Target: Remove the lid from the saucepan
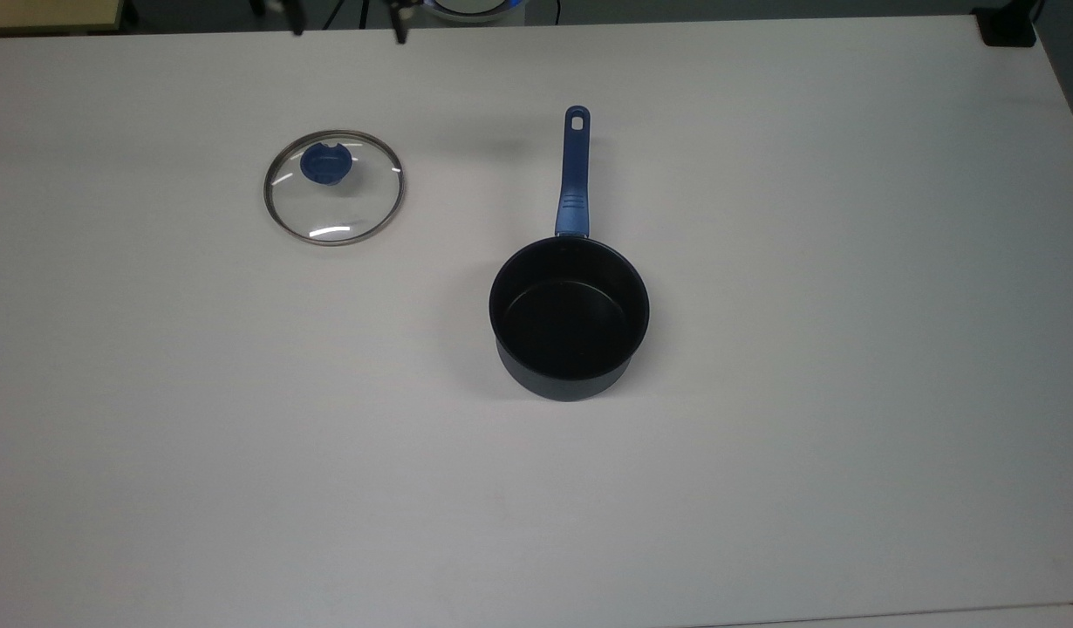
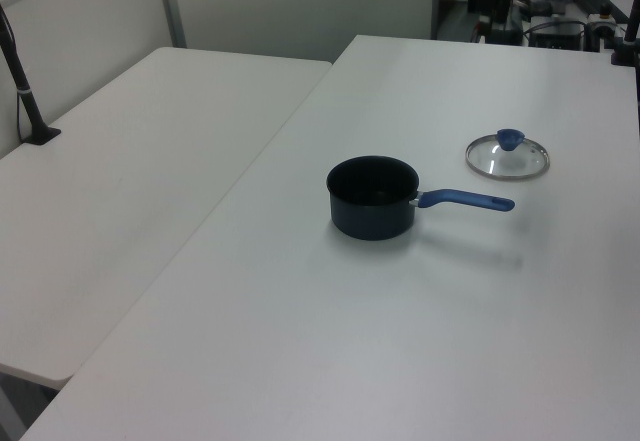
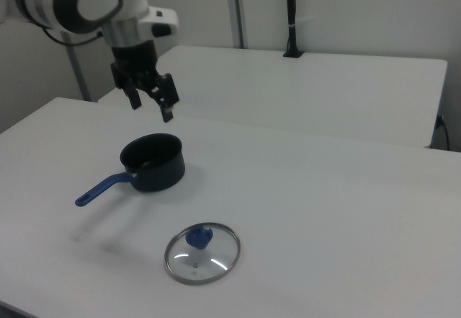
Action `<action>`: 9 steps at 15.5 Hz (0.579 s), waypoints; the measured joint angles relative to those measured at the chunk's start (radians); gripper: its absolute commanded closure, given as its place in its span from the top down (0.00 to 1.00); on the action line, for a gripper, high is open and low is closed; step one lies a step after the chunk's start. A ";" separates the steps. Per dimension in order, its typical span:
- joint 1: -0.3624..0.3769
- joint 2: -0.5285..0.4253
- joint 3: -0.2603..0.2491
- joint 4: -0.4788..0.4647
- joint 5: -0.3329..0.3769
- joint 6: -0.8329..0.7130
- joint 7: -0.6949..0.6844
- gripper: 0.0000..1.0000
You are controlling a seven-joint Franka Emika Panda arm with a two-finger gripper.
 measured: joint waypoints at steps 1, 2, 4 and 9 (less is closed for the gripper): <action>0.020 -0.008 -0.001 0.007 0.000 -0.014 0.057 1.00; 0.040 -0.014 -0.003 0.015 -0.001 -0.040 0.104 1.00; 0.079 -0.023 -0.022 0.028 -0.003 -0.074 0.145 1.00; 0.106 -0.011 -0.049 0.029 -0.088 -0.046 0.039 1.00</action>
